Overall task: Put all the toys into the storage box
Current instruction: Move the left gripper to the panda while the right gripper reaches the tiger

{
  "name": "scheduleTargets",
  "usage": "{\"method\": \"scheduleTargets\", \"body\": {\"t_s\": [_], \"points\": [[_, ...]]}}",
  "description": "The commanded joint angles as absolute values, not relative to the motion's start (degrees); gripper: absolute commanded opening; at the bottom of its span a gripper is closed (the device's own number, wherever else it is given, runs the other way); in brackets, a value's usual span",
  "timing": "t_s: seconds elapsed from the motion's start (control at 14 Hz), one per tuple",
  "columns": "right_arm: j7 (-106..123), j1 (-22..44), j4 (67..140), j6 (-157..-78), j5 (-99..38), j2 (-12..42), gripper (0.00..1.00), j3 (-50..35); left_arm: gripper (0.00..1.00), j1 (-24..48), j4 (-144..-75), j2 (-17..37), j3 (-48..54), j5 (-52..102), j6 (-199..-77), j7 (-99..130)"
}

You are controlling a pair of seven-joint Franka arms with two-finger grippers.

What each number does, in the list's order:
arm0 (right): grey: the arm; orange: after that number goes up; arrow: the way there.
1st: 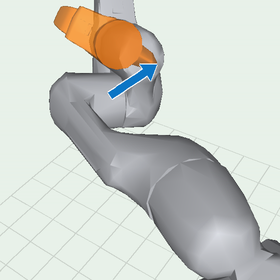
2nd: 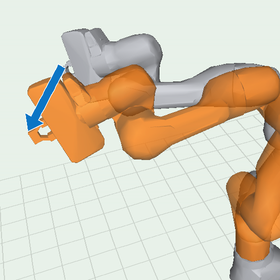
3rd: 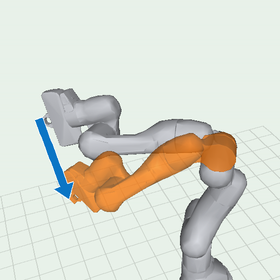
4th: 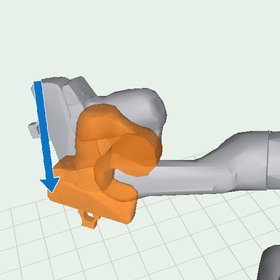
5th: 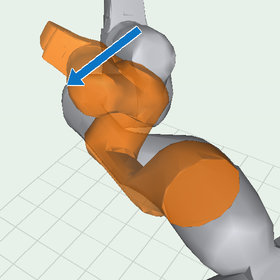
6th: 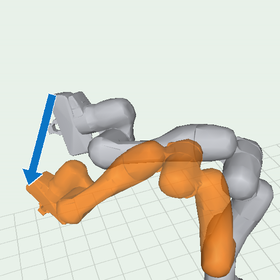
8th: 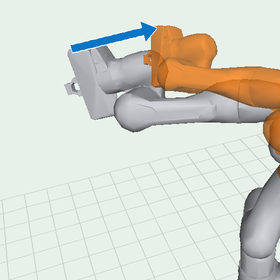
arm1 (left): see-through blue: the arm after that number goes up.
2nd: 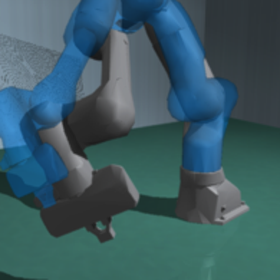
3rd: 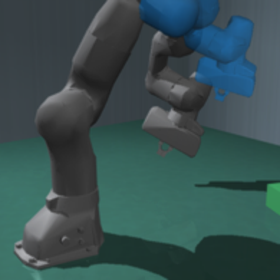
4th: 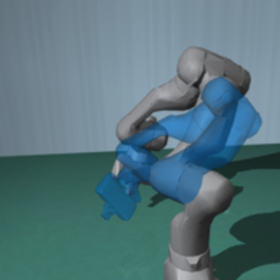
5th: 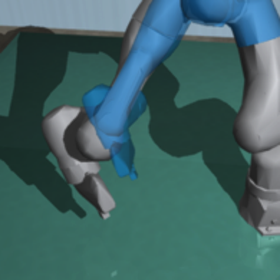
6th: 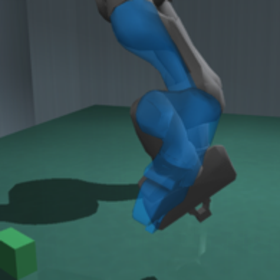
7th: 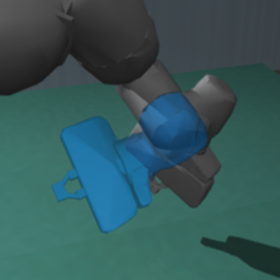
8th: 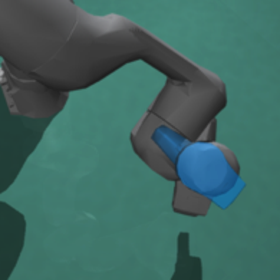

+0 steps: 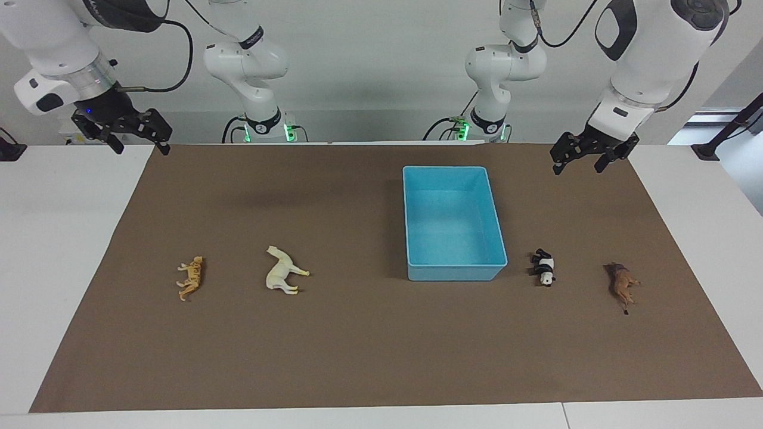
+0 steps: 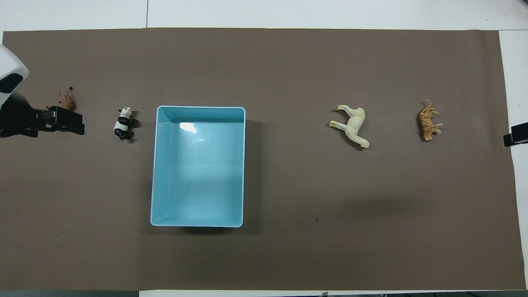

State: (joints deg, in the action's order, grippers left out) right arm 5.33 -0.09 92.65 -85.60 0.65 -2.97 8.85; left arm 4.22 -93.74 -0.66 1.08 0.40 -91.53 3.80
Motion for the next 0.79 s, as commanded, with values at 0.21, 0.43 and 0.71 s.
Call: {"method": "scheduleTargets", "body": {"t_s": [0.21, 0.43, 0.71], "points": [[4.48, -0.26, 92.64, -85.08, 0.7, -3.34, 1.0, 8.44, 1.0, 4.04, -95.1, -2.02, 0.97, 1.05, -92.37, 3.87], [4.57, -0.79, 93.42, -85.25, 0.7, -3.77, 1.0, 8.44, 1.0, 4.83, -95.19, -2.02, 1.05, 1.05, -92.64, 3.69], [5.36, -1.41, 97.72, -92.09, 0.7, -3.87, 1.0, 8.44, 1.0, 4.48, -106.12, -5.61, 1.14, 1.05, -108.39, 3.16]]}}
